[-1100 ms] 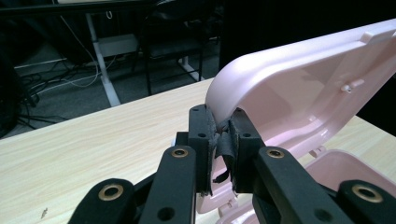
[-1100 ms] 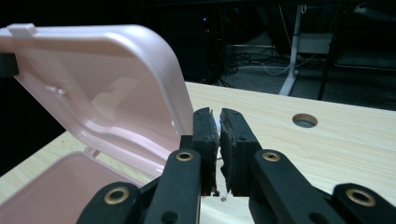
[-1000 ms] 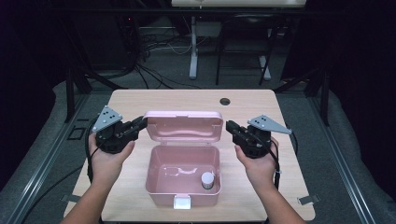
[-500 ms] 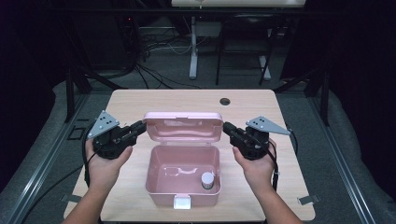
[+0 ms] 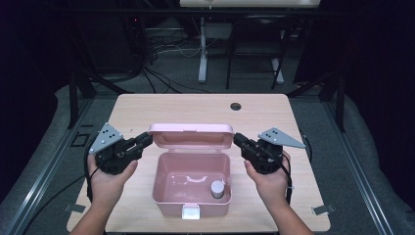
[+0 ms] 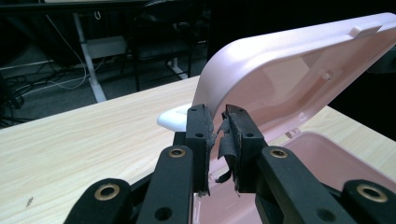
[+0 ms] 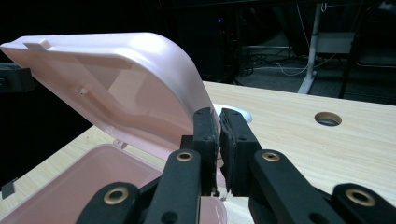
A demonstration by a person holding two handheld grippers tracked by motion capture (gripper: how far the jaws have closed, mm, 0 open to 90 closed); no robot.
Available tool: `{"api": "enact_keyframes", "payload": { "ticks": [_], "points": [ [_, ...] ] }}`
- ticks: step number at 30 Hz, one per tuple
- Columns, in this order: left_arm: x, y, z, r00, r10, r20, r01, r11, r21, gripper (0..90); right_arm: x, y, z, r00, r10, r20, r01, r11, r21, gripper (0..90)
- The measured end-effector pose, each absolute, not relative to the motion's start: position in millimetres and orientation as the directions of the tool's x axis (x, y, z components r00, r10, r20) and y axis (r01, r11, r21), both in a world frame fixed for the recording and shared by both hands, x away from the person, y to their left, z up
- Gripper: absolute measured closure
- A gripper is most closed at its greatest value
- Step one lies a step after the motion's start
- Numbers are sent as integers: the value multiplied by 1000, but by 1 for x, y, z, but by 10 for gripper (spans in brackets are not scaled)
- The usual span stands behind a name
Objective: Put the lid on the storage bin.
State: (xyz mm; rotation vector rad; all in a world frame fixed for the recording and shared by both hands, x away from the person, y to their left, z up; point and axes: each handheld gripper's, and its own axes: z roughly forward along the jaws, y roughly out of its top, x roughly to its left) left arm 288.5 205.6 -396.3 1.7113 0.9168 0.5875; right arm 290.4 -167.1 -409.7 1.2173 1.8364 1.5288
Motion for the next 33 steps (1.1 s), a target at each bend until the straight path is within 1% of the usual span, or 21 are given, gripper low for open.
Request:
{"api": "enact_keyframes", "payload": {
  "ticks": [12,24,33],
  "points": [
    [276,207,-401,597,801,-54,284,-147,948,798,281,-170,-416,-517,833,197,340,-11,941,819],
    [263,208,-403,607,793,-48,276,-154,949,789,279,-173,-423,-503,842,194,346,-10,938,782],
    [257,210,-408,614,787,-54,276,-150,949,774,285,-182,-432,-480,843,242,387,-44,921,732]
  ]
}}
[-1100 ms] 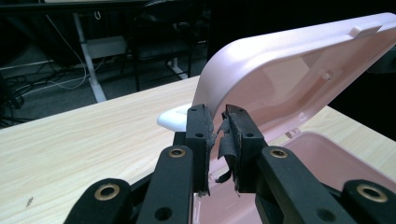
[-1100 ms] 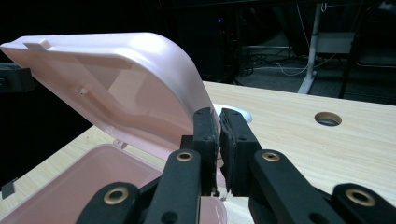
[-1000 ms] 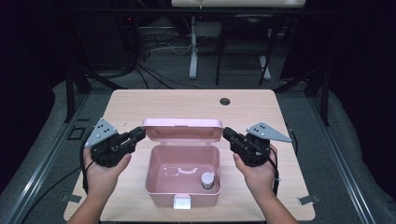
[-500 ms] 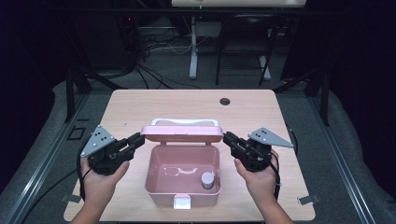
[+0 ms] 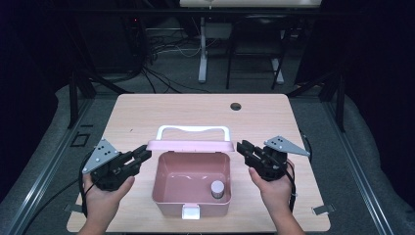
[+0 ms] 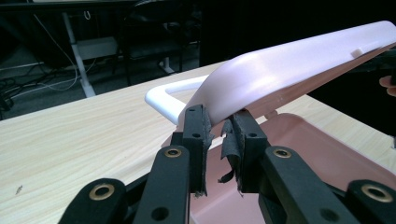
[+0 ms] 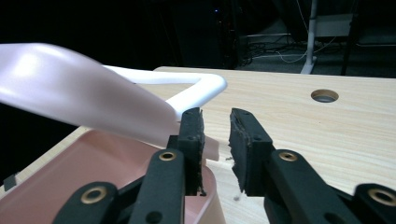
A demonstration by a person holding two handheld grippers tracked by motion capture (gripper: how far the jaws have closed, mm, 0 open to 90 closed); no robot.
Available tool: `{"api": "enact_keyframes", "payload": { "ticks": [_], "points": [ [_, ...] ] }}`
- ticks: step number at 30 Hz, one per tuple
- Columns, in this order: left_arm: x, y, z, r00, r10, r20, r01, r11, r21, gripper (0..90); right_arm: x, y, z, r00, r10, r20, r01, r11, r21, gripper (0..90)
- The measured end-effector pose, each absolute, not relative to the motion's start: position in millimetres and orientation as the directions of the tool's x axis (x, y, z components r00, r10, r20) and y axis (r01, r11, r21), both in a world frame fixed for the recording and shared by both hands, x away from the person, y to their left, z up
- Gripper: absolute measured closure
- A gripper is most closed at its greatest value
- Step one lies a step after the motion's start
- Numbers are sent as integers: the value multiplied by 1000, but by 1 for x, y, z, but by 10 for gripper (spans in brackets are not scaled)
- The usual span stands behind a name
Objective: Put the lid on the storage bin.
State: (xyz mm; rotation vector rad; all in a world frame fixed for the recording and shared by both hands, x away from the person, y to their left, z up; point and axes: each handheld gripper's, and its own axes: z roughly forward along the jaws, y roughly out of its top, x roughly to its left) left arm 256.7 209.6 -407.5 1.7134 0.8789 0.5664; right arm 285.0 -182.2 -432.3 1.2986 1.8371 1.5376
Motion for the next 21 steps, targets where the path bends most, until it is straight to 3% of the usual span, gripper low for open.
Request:
{"api": "enact_keyframes", "payload": {
  "ticks": [21],
  "points": [
    [246,211,-414,618,784,-58,280,-150,948,763,283,-195,-458,-428,883,192,401,-5,916,643]
  ]
}}
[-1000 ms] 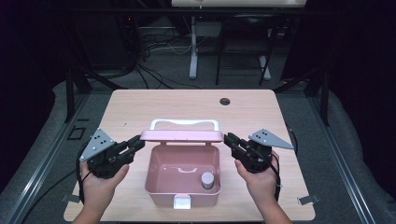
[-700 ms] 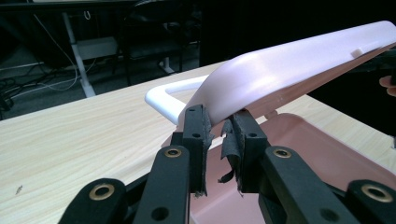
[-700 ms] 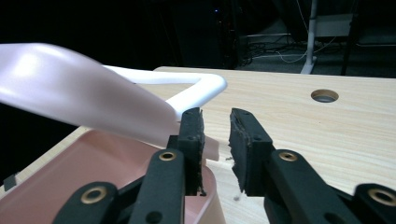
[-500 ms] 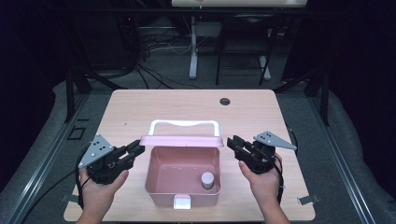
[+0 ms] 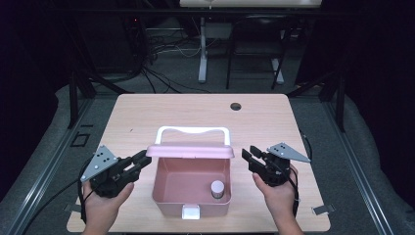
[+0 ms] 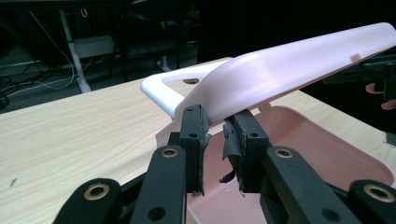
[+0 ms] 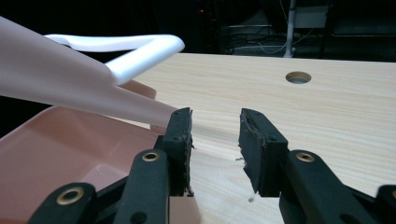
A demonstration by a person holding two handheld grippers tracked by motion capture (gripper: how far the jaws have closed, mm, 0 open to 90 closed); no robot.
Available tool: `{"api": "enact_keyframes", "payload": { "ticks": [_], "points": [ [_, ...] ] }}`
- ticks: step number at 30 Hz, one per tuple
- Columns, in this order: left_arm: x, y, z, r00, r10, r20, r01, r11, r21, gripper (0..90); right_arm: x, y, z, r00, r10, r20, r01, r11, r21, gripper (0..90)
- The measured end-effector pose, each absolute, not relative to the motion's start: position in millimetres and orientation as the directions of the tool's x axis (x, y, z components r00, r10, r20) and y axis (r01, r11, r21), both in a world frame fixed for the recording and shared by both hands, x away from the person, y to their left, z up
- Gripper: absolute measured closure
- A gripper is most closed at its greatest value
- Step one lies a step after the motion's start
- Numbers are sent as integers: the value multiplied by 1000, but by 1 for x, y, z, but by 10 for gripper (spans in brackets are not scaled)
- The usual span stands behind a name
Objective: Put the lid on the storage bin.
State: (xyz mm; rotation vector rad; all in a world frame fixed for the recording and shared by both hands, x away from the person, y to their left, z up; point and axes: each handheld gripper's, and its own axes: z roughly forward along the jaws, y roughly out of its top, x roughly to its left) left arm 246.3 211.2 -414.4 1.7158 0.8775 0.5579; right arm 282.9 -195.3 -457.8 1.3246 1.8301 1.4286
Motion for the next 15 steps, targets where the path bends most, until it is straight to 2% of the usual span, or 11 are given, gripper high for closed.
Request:
{"api": "enact_keyframes", "payload": {
  "ticks": [15],
  "points": [
    [233,214,-428,630,773,-74,282,-139,949,760,283,-200,-468,-403,893,203,417,-19,909,633]
  ]
}}
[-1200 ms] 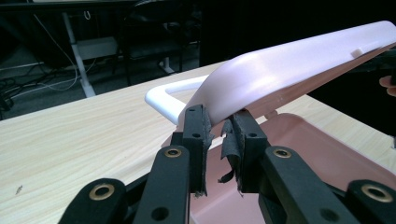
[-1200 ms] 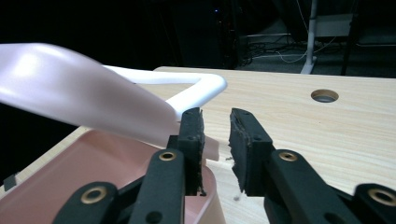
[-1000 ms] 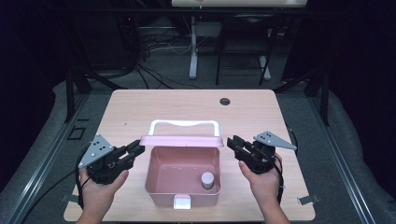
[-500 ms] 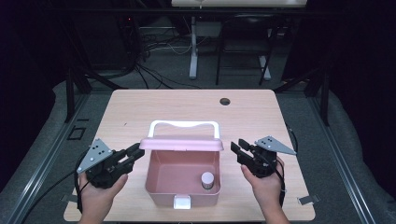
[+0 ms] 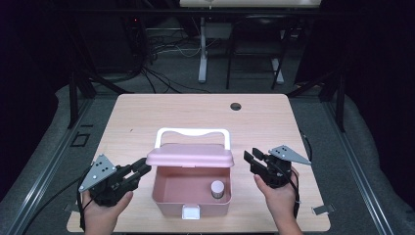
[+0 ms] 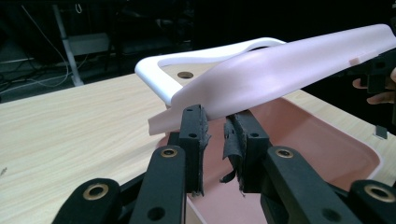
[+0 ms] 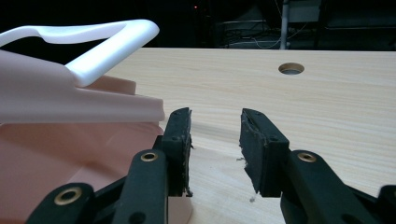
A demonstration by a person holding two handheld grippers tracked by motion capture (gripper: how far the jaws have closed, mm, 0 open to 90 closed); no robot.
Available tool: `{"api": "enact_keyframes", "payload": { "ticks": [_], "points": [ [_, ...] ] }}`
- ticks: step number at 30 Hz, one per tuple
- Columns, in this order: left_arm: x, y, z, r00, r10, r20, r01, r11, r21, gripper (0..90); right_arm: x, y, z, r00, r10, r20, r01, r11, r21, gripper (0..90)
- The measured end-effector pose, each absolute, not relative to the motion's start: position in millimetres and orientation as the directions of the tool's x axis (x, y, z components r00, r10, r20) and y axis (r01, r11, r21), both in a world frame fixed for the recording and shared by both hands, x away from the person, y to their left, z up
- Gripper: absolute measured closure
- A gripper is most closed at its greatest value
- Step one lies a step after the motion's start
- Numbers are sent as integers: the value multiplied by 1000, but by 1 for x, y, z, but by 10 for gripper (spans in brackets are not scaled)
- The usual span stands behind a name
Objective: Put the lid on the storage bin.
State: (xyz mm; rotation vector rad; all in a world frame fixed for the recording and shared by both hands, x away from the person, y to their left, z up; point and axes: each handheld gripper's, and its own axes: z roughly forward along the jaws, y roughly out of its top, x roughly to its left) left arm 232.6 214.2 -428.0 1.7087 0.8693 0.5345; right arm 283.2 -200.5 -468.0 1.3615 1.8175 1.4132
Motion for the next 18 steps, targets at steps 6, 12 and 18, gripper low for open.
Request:
{"api": "enact_keyframes", "payload": {
  "ticks": [6,12,18],
  "points": [
    [227,216,-435,634,769,-85,290,-134,948,760,283,-201,-470,-401,893,205,418,-21,908,626],
    [221,217,-441,637,766,-91,295,-133,946,760,283,-203,-474,-394,896,206,425,-22,905,622],
    [216,218,-445,644,760,-84,297,-148,943,761,283,-203,-475,-392,896,208,427,-23,904,619]
  ]
}}
